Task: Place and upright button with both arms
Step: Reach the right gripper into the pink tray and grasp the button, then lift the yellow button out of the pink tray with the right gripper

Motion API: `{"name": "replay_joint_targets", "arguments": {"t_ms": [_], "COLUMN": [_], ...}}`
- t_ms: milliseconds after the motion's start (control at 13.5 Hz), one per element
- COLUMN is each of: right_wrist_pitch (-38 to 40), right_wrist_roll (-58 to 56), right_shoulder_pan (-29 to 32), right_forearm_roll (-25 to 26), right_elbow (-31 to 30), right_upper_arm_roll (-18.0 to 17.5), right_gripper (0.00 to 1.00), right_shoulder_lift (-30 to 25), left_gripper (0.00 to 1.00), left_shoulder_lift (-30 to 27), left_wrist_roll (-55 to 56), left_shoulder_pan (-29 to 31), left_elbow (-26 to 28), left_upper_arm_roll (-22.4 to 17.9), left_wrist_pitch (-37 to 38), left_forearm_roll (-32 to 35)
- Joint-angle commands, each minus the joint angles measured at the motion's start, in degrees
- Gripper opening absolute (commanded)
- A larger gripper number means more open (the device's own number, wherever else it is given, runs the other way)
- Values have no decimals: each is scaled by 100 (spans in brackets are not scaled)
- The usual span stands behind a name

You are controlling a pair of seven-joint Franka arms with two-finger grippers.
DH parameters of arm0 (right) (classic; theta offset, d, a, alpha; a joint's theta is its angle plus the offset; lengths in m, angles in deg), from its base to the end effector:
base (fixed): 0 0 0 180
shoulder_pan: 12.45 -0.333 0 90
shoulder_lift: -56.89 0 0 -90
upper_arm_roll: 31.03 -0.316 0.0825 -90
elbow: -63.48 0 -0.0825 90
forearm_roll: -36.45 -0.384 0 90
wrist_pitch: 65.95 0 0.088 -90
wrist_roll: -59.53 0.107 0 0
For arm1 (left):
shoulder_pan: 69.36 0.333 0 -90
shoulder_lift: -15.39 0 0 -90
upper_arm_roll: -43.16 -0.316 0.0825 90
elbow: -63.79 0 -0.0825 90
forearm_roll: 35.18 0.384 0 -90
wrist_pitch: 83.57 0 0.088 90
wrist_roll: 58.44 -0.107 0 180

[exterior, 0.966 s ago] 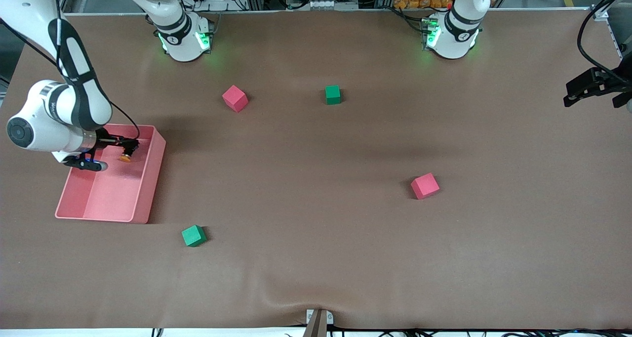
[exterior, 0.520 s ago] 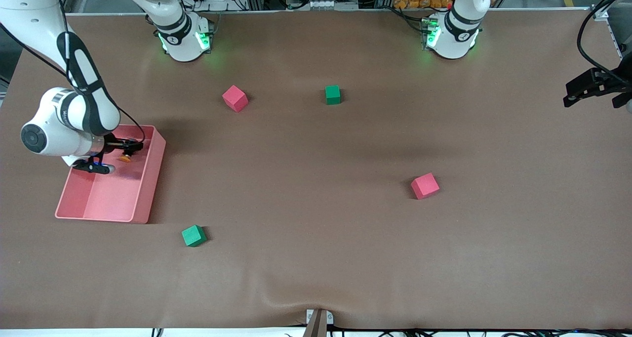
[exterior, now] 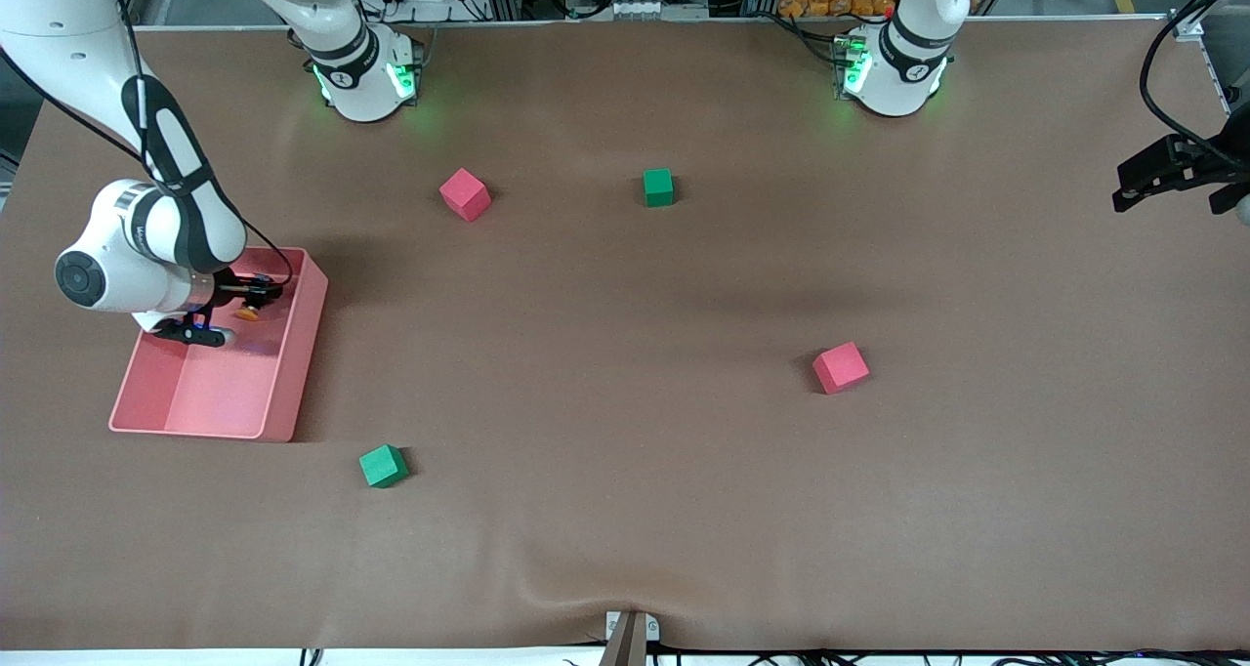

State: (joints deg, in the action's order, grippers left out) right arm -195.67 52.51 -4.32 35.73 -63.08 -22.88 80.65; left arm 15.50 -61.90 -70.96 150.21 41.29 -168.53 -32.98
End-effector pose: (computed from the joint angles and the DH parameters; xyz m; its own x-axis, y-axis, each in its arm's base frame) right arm 0.4888 -0.1459 0.1672 0.9227 -0.1596 -0.3510 -0.1675 -0.9858 0.0080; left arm 0.5464 0.0069 0.6451 0.9982 -0.0522 -0.0296 -0.0533 -0.9979 -0.0367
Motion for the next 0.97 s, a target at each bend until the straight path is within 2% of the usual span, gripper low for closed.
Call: {"name": "replay_joint_targets", "arguments": {"t_ms": [0,520,891], "right_wrist_pitch": [-97,-18,156], "right_wrist_roll": [-45,-413,-730], "right_shoulder_pan": [66,136,92], "right_forearm_roll": [46,29,29], "right_elbow": [8,87,464], "right_upper_arm_roll": [-50,-42,-42], "right_gripper": [30,28,29], "right_shoulder_lift": [68,-143,-336], "left_gripper": [100,100,100], "left_shoulder_lift": [25,25,25], "left_wrist_roll": [-111,-146,-111], "left_shoulder_pan": [-7,19,-7], "left_elbow": [-64,-64,-73], "left_upper_arm_roll": [-7,-7,2], "left_wrist_pitch": [66,66,66], "left_forearm_roll": [-79,-79,-79]}}
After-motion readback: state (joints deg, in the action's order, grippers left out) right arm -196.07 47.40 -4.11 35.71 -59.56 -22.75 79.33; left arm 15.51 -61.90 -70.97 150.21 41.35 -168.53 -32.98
